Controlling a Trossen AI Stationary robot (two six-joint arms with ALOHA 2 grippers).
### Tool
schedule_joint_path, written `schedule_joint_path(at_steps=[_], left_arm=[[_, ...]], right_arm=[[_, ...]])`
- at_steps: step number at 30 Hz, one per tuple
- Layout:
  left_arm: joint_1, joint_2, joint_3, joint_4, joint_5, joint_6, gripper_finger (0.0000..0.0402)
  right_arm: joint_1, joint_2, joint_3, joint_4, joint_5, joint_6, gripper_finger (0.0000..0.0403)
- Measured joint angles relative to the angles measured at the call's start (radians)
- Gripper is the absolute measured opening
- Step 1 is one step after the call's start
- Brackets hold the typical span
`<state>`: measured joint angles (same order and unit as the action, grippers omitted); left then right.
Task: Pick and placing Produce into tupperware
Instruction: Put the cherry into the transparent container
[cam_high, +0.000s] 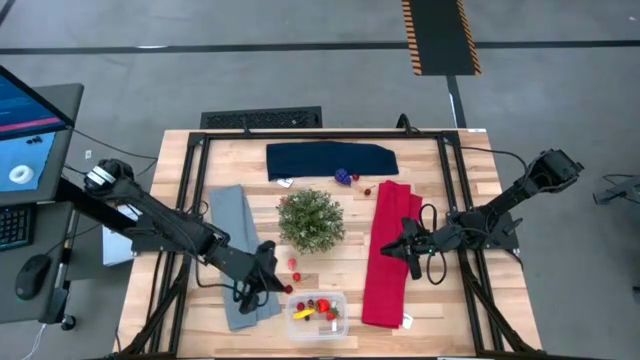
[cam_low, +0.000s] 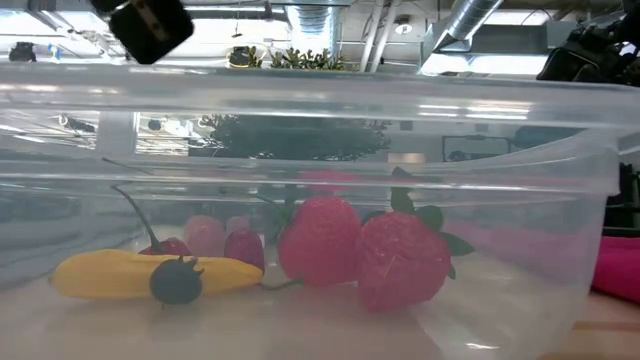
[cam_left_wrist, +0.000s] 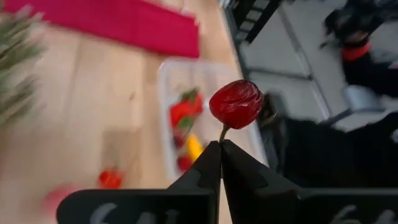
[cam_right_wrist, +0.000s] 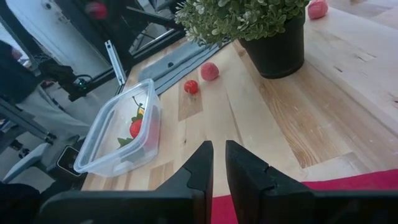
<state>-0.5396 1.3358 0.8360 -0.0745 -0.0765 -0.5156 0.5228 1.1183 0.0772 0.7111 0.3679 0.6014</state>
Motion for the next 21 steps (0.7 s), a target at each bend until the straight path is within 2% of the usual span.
schedule_joint_path(at_steps=[5,8,11,17,21], left_arm=[[0.000,0.143,0.000,0.211,0.109,0.029,0.0000],[0.001,0.214,0.000,0.259,0.154,0.030,0.0000],[0.002,0.263,0.007,0.246,0.153,0.021,0.0000],[0.002,0.320,0.077,0.110,0.127,-0.048,0.0000],[0.002,0.320,0.115,0.118,0.169,-0.016,0.0009]], right_arm=[[0.000,0.000,0.000,0.000,0.000,0.000,0.0065],[0.000,0.000,0.000,0.000,0.000,0.000,0.0065],[0.000,0.000,0.000,-0.001,0.000,0.000,0.0065],[0.000,0.000,0.000,-0.007,0.000,-0.004,0.0065],[0.000,0.000,0.000,-0.007,0.000,-0.007,0.0065]])
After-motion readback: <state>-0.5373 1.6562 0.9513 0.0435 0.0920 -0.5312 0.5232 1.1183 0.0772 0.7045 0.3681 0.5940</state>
